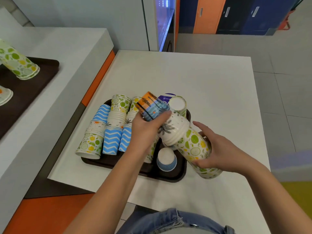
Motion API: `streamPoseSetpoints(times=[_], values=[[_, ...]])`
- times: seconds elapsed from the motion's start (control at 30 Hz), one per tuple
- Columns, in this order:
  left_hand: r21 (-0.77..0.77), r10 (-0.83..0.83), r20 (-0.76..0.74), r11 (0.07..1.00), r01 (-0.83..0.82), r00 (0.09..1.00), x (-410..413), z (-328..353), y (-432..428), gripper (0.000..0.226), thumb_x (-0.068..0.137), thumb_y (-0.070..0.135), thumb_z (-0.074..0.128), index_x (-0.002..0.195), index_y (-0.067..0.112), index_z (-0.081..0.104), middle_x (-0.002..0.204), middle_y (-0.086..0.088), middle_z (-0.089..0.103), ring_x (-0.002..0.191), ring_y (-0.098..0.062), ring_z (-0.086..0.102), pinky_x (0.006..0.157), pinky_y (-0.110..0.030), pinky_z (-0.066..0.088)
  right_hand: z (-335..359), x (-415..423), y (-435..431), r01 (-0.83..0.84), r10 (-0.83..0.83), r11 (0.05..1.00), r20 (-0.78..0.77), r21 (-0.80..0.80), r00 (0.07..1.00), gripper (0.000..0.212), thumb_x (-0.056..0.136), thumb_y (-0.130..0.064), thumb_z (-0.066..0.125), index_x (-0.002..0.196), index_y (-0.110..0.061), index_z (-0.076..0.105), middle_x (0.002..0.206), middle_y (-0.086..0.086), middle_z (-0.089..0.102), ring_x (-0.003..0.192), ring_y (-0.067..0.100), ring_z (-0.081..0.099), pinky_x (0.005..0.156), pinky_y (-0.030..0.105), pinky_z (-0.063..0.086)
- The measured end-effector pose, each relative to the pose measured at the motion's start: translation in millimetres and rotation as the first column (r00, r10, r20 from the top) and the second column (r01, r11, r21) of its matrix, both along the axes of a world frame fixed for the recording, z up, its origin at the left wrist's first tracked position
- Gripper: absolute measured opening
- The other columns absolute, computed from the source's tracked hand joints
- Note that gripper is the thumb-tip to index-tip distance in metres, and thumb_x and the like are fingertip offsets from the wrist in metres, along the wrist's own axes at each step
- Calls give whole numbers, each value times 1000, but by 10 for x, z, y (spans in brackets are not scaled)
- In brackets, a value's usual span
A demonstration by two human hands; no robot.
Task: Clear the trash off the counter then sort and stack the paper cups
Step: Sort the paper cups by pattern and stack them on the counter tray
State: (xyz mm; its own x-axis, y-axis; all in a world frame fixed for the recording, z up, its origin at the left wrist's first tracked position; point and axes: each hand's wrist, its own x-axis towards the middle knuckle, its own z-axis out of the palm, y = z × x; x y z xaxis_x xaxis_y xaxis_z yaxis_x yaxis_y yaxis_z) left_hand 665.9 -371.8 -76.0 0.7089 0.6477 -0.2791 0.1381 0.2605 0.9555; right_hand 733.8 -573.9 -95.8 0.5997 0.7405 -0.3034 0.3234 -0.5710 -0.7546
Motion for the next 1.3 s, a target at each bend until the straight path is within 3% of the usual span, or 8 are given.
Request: streamPoseSetpoints(times=[0.2,0.4,0.53,0.63,0.83,0.9,1.07,1.3], values=[[271,143,148,946,-179,979,51,133,368,47,71,11,81,112,7,58,101,-3,69,90,-9,69,76,-21,56,117,250,-184,185,-183,979,-29,84,983,83,60,-19,85,119,-57,41,102,-27,62,92,-5,62,83,26,53],[475,-237,-47,849,230,970,118,-266,147,70,60,14,89,115,29,48,107,22,59,98,16,57,83,-7,46,278,616,268,424,-483,804,43,417,874,80,64,-15,85,132,-24,43,111,-12,61,97,4,61,83,24,51],[419,-436,-206,770,482,876,171,-554,168,78,62,15,88,121,34,41,111,28,53,105,7,54,93,-13,46,251,824,734,414,-526,720,49,557,849,86,62,-31,83,134,-23,37,122,-8,56,107,8,59,88,32,53],[361,-583,-314,656,662,749,163,-686,227,79,64,13,87,122,35,39,112,26,51,111,1,51,91,-6,43,75,895,987,383,-478,723,16,576,878,90,58,-39,80,134,-23,34,125,-5,54,110,11,58,92,38,52],[355,-693,-379,503,788,614,64,-710,416,87,68,16,84,140,28,36,141,8,44,132,-5,39,110,-25,33,-470,898,1051,354,-379,836,-26,420,925,89,66,-24,83,138,-22,31,127,-9,51,115,11,53,98,43,47],[390,-671,-444,451,803,593,-29,-672,518,81,76,13,74,145,22,33,147,4,38,136,-7,35,112,-24,29,-600,887,1007,338,-347,883,-30,326,937,92,63,-30,83,139,-23,30,127,-10,51,117,13,52,99,42,46],[587,-219,-527,604,538,821,-329,-573,550,46,86,21,65,130,13,54,127,-5,54,121,-19,50,100,-27,40,-762,831,922,217,-220,957,-5,191,975,98,67,-33,85,144,-26,25,126,-12,49,116,13,52,95,31,44],[414,59,-895,477,776,441,-352,-742,376,79,78,60,62,134,8,39,136,-13,39,128,-30,35,101,-36,35,-660,802,794,239,-243,947,-8,213,970,80,80,-5,69,146,-19,27,141,-4,43,128,8,41,99,21,33]])
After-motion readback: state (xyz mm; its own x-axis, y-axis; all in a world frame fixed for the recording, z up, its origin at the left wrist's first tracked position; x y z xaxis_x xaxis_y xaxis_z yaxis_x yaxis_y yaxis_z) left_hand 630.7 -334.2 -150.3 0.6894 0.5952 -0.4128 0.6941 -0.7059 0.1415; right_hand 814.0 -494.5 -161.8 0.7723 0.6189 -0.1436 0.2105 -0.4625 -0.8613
